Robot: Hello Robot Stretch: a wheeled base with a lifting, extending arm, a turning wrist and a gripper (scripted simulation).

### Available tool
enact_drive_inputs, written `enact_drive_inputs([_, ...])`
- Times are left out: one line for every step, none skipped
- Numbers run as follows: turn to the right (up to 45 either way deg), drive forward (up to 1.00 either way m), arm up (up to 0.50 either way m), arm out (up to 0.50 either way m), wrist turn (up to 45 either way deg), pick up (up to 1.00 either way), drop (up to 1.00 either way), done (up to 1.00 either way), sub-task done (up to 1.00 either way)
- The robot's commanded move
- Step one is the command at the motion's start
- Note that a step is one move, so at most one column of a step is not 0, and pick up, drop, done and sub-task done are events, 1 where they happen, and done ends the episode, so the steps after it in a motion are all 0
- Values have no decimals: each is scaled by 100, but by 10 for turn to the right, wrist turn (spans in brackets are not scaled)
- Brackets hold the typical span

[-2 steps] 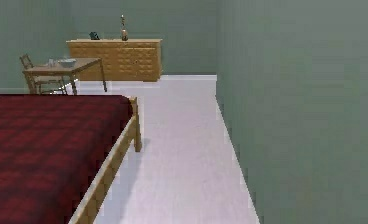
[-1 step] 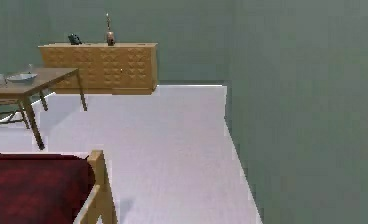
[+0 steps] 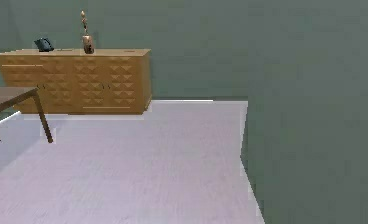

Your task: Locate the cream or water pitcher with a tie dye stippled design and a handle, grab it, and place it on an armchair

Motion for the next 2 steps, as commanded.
enact_drive_inputs([30, 0, 0, 0, 0, 0, 0, 0, 0])
enact_drive_inputs([0, 25, 0, 0, 0, 0, 0, 0, 0])
